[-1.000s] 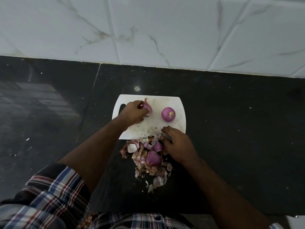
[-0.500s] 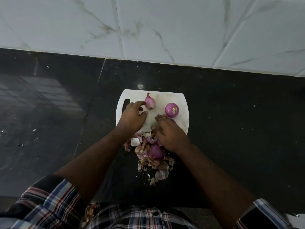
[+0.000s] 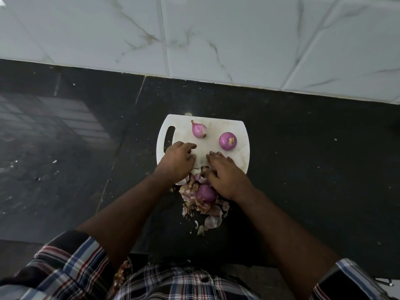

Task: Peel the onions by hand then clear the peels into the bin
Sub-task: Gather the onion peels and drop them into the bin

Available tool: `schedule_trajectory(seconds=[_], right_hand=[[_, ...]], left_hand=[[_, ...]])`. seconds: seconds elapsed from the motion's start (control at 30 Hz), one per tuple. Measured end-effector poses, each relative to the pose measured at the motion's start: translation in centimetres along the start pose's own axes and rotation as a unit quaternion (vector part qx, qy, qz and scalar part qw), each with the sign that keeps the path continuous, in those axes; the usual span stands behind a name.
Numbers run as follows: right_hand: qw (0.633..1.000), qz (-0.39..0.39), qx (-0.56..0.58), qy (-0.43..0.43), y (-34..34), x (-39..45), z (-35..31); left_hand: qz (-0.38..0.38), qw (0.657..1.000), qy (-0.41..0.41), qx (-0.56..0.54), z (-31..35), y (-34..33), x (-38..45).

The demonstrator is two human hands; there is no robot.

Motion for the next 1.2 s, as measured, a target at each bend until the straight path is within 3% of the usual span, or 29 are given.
schedule_trajectory(seconds=[0.13, 0.33, 0.47, 0.53, 0.7, 0.9, 1.07, 1.2], right_hand=[[0.998, -0.048, -0.018, 0.041, -2.4, -1.4, -0.7], [0.997, 0.055, 0.056, -0.015, 1.1, -2.7, 1.1], [0.999, -0.026, -0.041, 0.004, -1.2, -3.1, 0.2], [0.999, -0.046, -0.018, 0.019, -2.6, -3.9, -0.7], [0.998, 0.034, 0.045, -0.013, 0.5, -5.7, -0.4], [0.979, -0.117, -0.111, -0.123, 1.6, -8.3, 1.3], [0.989, -0.089, -0.075, -0.089, -1.2, -6.8, -1.1], [0.988, -0.1, -0.045, -0.108, -0.7, -6.1, -1.1]], left_hand=[[-0.005, 0.999, -0.029, 0.029, 0.7, -1.0, -2.5], [-0.005, 0.998, -0.001, 0.067, -1.6, 0.6, -4.3], [-0.035, 0.997, 0.004, 0.076, -0.2, -0.9, -5.8], [-0.055, 0.995, -0.006, 0.08, 0.7, -2.0, -6.7], [-0.089, 0.989, 0.034, 0.109, -0.1, 0.3, -7.8], [-0.238, 0.951, 0.021, 0.197, -1.3, 1.2, -9.7], [-0.19, 0.972, -0.001, 0.141, 1.5, -1.0, -9.7], [-0.191, 0.969, 0.02, 0.153, 1.2, -0.4, -9.7]])
Point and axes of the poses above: each hand's wrist, its own x-axis towards the middle knuckle, its own y-axis out of the back of the hand, z = x × y, the point moved 2 cm from there along x, towards the middle knuckle, and after that the axes turned 10 degrees about x, right-handed, at the moved point
